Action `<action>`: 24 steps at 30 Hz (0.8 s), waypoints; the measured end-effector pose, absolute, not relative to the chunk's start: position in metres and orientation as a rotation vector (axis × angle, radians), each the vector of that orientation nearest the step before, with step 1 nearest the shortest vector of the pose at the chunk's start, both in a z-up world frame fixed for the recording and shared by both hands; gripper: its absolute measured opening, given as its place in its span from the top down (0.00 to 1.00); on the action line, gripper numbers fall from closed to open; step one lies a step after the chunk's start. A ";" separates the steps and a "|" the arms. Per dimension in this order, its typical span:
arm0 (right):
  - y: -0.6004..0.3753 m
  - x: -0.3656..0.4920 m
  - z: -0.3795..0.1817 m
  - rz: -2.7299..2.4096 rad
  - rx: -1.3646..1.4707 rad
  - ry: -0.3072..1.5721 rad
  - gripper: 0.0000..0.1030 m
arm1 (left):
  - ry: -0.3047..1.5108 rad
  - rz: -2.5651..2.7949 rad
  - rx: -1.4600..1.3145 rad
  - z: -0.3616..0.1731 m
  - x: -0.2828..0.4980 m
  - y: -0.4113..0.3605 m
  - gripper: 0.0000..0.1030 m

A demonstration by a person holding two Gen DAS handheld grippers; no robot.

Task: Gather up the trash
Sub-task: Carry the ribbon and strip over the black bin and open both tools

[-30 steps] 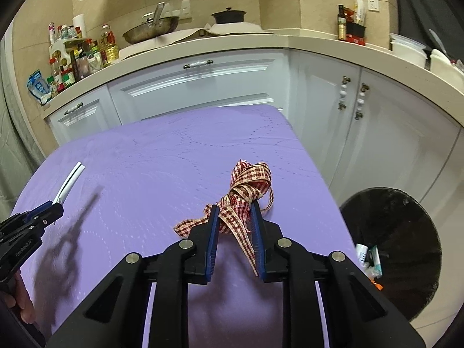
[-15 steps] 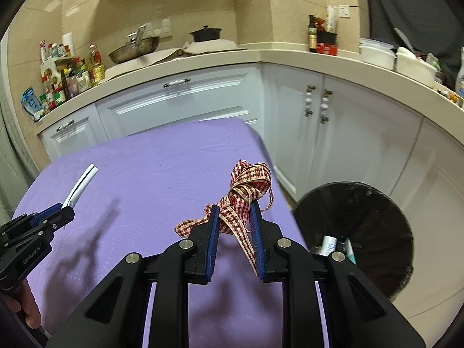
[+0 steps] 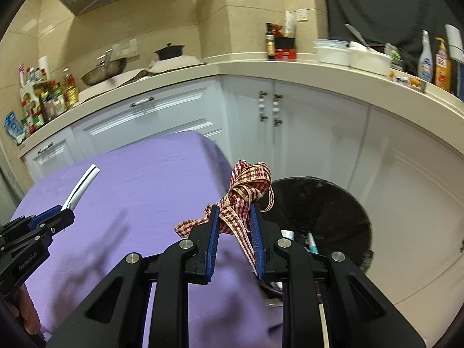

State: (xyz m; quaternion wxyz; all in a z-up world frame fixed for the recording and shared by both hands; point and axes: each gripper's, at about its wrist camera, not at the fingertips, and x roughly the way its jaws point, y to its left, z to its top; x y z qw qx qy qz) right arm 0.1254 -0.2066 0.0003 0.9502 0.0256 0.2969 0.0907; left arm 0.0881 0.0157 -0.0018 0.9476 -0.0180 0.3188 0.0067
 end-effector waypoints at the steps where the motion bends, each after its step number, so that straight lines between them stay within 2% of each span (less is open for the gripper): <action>1: -0.212 0.125 0.001 0.173 0.057 0.601 0.79 | 0.647 -0.001 -0.030 -0.001 0.090 0.009 0.79; 24: -0.302 0.141 -0.007 0.015 0.120 0.587 0.79 | 0.643 -0.220 0.083 -0.008 0.143 -0.118 0.79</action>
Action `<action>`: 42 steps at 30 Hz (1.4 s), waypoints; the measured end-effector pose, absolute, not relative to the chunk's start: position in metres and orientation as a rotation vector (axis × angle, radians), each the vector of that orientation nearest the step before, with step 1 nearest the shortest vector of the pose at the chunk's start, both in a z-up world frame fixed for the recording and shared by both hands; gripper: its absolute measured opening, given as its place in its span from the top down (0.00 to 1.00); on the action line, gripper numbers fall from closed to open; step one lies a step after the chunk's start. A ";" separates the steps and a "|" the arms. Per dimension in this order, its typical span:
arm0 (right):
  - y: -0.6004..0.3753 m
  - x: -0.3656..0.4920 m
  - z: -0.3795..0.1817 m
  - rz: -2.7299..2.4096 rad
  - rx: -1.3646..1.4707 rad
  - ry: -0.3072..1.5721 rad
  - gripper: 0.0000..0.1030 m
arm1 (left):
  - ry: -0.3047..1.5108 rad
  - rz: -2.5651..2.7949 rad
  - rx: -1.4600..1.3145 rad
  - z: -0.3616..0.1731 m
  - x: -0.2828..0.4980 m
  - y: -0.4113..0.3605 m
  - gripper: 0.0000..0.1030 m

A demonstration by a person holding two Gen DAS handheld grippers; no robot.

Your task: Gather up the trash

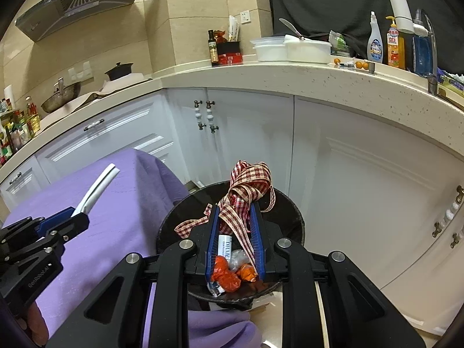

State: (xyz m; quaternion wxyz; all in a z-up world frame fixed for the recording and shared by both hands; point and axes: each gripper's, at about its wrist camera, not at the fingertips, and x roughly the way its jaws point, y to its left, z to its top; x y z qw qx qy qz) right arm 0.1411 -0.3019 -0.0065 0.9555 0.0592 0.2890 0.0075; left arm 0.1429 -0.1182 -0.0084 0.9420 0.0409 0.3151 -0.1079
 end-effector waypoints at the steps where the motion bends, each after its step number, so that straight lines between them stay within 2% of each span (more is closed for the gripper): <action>1: -0.303 0.143 -0.008 0.014 0.122 0.587 0.79 | 0.648 -0.226 0.085 -0.011 0.148 -0.123 0.79; 23: -0.319 0.183 -0.036 -0.014 0.135 0.622 0.79 | 0.692 -0.267 0.096 -0.044 0.200 -0.161 0.78; 25: -0.320 0.186 -0.039 -0.014 0.139 0.628 0.77 | 0.690 -0.269 0.087 -0.046 0.202 -0.160 0.75; 26: -0.320 0.188 -0.041 -0.017 0.141 0.632 0.77 | 0.694 -0.269 0.085 -0.047 0.204 -0.161 0.69; 27: -0.320 0.189 -0.042 -0.017 0.141 0.635 0.76 | 0.697 -0.267 0.081 -0.048 0.205 -0.160 0.55; 28: -0.320 0.189 -0.043 -0.018 0.141 0.638 0.76 | 0.694 -0.261 0.073 -0.049 0.206 -0.159 0.47; 30: -0.319 0.189 -0.044 -0.020 0.139 0.640 0.74 | 0.691 -0.259 0.059 -0.049 0.207 -0.158 0.46; 34: -0.319 0.187 -0.043 -0.030 0.137 0.636 0.61 | 0.680 -0.253 0.065 -0.047 0.207 -0.157 0.39; 38: -0.317 0.183 -0.038 -0.038 0.130 0.625 0.55 | 0.660 -0.250 0.064 -0.042 0.202 -0.155 0.35; 40: -0.316 0.180 -0.036 -0.045 0.125 0.617 0.46 | 0.649 -0.248 0.064 -0.039 0.199 -0.153 0.33; 42: -0.313 0.177 -0.033 -0.050 0.119 0.605 0.42 | 0.636 -0.245 0.062 -0.036 0.195 -0.150 0.29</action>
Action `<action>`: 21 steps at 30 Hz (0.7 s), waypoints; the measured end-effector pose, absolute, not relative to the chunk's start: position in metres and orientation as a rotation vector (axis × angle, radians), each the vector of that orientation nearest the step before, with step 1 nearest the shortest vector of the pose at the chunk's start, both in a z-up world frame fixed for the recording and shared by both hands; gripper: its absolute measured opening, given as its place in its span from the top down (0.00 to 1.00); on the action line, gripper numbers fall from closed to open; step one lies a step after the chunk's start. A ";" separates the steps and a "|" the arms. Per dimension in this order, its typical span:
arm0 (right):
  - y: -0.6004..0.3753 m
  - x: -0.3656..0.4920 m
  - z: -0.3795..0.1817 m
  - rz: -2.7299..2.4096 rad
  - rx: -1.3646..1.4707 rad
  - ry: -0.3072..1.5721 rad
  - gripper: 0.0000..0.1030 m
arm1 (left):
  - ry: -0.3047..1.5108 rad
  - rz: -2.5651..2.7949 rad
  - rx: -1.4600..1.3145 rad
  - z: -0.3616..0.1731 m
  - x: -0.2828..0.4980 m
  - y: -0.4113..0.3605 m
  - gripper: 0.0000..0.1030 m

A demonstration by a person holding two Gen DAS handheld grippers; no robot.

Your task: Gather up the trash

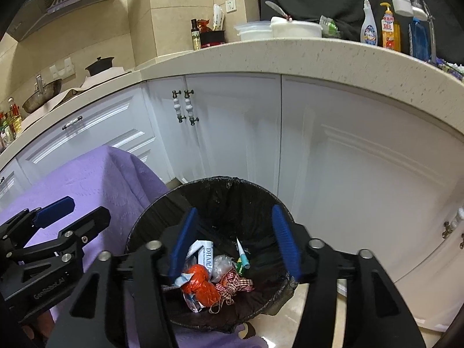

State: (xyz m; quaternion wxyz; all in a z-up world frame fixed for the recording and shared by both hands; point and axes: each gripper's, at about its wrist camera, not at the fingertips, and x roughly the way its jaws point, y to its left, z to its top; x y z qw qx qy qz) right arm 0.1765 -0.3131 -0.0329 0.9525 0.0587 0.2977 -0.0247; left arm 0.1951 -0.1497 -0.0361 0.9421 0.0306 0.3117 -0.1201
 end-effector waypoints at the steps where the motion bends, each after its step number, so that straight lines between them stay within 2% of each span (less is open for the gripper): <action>1: -0.312 0.176 -0.032 -0.050 0.117 0.603 0.40 | 0.625 -0.241 0.062 -0.034 0.192 -0.148 0.27; 10: -0.298 0.156 -0.018 -0.045 0.097 0.571 0.24 | 0.579 -0.216 0.060 -0.018 0.171 -0.132 0.21; 13: -0.296 0.147 -0.013 -0.050 0.098 0.555 0.19 | 0.563 -0.202 0.060 -0.014 0.163 -0.126 0.13; 21: -0.291 0.123 -0.004 -0.065 0.081 0.531 0.17 | 0.504 -0.183 0.072 -0.001 0.138 -0.116 0.05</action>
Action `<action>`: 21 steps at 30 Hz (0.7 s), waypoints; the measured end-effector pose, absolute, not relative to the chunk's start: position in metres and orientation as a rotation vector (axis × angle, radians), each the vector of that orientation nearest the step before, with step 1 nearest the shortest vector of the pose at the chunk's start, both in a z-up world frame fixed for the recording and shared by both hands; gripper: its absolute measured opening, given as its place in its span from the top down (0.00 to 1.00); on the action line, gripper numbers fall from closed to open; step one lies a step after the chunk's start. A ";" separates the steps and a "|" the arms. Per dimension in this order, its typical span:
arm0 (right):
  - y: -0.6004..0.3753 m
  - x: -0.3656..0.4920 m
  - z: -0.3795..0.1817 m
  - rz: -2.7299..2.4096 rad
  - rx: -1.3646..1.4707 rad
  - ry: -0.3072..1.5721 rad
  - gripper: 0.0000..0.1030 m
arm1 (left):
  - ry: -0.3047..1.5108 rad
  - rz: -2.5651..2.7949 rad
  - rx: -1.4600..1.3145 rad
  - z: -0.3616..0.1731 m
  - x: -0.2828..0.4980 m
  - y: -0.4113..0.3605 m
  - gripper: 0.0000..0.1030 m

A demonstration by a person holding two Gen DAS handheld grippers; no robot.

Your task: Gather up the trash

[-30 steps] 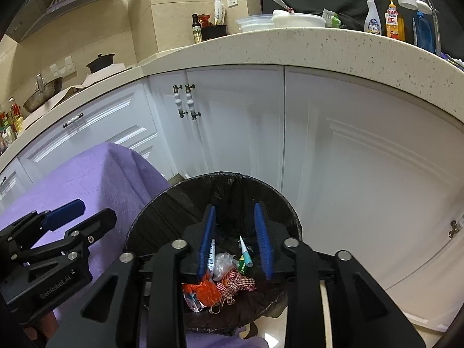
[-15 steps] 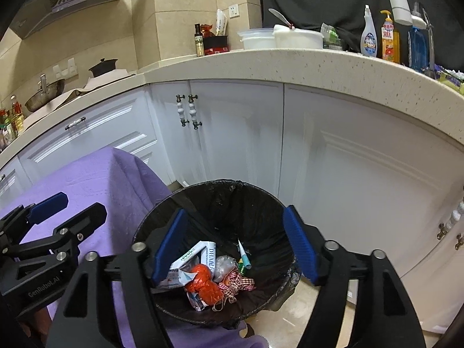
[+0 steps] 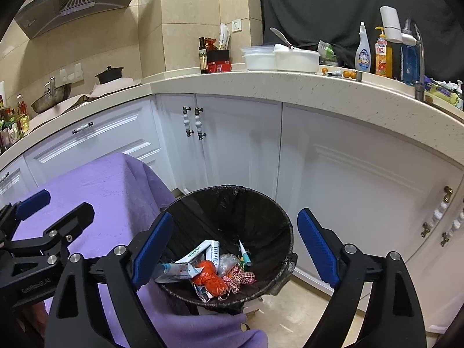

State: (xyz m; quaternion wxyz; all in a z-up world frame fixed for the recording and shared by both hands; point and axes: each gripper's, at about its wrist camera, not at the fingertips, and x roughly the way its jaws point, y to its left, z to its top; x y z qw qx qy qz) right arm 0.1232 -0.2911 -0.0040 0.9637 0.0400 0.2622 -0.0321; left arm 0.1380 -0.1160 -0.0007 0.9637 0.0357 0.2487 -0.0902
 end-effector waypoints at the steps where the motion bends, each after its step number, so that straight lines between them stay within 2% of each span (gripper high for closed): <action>1: -0.290 0.120 -0.003 -0.067 0.079 0.527 0.17 | 0.496 -0.179 0.077 0.001 0.135 -0.115 0.05; 21: -0.278 0.075 0.018 -0.069 0.053 0.467 0.17 | 0.449 -0.131 0.043 0.023 0.091 -0.085 0.05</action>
